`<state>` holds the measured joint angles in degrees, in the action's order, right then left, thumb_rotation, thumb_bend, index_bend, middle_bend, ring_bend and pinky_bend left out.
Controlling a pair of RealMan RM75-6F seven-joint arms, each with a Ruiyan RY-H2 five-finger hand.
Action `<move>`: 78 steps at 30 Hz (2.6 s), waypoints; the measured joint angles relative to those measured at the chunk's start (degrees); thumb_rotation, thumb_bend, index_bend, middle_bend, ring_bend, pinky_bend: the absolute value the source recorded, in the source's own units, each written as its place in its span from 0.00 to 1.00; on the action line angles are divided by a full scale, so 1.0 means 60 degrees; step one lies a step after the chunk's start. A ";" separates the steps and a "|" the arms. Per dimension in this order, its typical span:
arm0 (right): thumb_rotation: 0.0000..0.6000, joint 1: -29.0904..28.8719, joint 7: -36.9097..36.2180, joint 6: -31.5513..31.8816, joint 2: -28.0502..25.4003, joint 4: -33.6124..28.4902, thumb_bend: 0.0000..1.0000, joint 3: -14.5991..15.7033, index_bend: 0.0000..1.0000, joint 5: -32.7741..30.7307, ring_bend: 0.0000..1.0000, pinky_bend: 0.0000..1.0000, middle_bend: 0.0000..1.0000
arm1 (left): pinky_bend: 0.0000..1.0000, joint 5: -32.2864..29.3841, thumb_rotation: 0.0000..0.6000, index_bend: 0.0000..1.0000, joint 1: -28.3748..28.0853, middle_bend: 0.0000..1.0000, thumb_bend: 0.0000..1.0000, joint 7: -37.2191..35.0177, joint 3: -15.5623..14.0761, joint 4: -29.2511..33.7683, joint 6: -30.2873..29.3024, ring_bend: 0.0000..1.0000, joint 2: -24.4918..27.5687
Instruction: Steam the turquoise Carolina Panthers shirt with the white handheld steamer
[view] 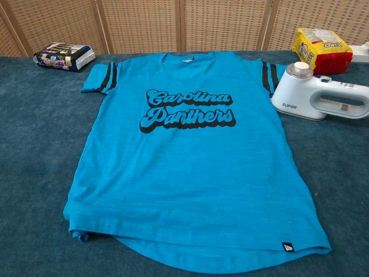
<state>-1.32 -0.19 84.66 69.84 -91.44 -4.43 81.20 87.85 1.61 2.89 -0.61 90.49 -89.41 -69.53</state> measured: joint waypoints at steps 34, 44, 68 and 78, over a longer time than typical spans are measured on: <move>0.86 -0.2975 0.1619 -0.2398 0.1387 0.0822 0.24 -0.1795 0.21 -0.1356 0.24 0.31 0.29 | 0.22 -0.0072 0.92 0.32 -0.0385 0.32 0.17 0.0632 0.0129 0.0298 0.0453 0.22 -0.0024; 0.86 -0.3966 0.2794 -0.3030 0.2362 0.2543 0.24 -0.2373 0.19 -0.2679 0.24 0.30 0.28 | 0.22 -0.0182 0.91 0.32 -0.0601 0.32 0.17 0.1053 0.0176 0.0473 0.0764 0.22 -0.0165; 0.86 -0.4653 0.3330 -0.3434 0.3350 0.3966 0.24 -0.2033 0.19 -0.3063 0.24 0.30 0.28 | 0.22 -0.0405 0.91 0.32 -0.0706 0.32 0.17 0.1274 0.0141 0.0503 0.0946 0.22 -0.0231; 0.86 -0.4867 0.3397 -0.3358 0.3844 0.5529 0.24 -0.1988 0.19 -0.3039 0.24 0.31 0.28 | 0.22 -0.0430 0.91 0.32 -0.0757 0.32 0.17 0.1392 0.0139 0.0563 0.0983 0.22 -0.0256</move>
<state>-30.53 20.19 64.51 92.90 -58.26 -16.36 62.96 85.28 -2.93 11.24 0.23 93.86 -83.52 -71.06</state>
